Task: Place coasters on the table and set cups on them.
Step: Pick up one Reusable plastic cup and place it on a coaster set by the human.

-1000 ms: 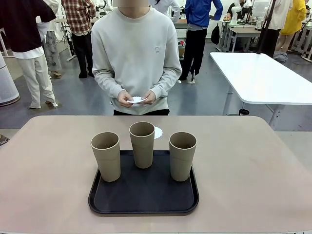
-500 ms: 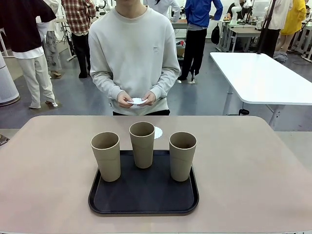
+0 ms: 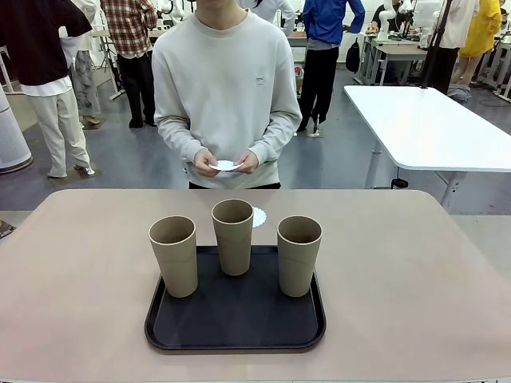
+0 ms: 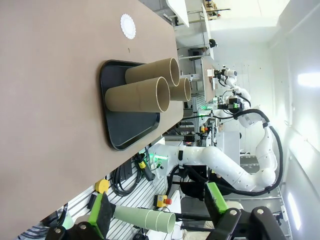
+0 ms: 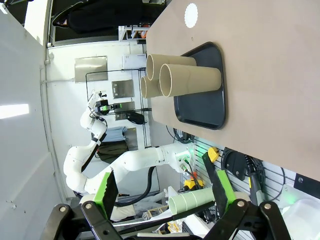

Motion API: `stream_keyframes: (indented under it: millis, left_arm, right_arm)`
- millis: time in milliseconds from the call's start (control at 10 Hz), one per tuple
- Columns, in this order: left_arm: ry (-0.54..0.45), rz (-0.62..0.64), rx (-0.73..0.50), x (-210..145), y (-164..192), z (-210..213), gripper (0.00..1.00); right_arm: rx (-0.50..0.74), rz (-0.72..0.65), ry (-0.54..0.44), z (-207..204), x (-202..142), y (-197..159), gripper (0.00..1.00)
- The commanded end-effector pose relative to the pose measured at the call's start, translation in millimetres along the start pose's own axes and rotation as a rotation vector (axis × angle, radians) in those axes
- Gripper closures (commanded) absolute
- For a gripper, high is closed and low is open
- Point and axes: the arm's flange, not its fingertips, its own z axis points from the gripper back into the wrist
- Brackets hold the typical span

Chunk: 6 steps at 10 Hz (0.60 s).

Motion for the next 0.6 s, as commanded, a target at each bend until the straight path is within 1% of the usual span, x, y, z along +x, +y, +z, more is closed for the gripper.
stream_keyframes:
  millis: [0, 400, 500]
  left_arm:
    - [-0.001, -0.005, -0.013, -1, 0, 2, 0.00]
    - [0.000, 0.000, 0.000, 0, 0, 0, 0.00]
    - [-0.044, -0.290, 0.218, 13, -39, -1, 0.00]
  right_arm:
    - [0.009, 0.003, -0.001, 1, 0, -1, 0.00]
    - [0.009, 0.003, -0.001, 1, 0, -1, 0.00]
    - [0.009, 0.003, -0.001, 1, 0, -1, 0.00]
